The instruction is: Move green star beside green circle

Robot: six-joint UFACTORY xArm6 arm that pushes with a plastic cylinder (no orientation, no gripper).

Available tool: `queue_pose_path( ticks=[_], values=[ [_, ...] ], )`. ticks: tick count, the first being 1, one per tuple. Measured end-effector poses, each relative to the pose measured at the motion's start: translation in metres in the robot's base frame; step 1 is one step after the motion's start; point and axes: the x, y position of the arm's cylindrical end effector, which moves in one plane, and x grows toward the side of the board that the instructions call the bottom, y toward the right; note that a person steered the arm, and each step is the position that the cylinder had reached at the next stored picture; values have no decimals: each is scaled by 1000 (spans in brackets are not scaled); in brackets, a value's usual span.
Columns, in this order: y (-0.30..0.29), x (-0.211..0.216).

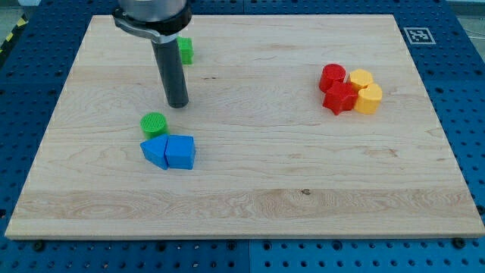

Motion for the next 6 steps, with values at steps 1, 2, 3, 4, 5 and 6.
queue_pose_path(
  ticks=[1,2,3,4,5,6],
  values=[
    [-11,-14],
    [-22,-32],
    [-38,-51],
    [-53,-73],
    [-54,-91],
    [-51,-106]
  ],
)
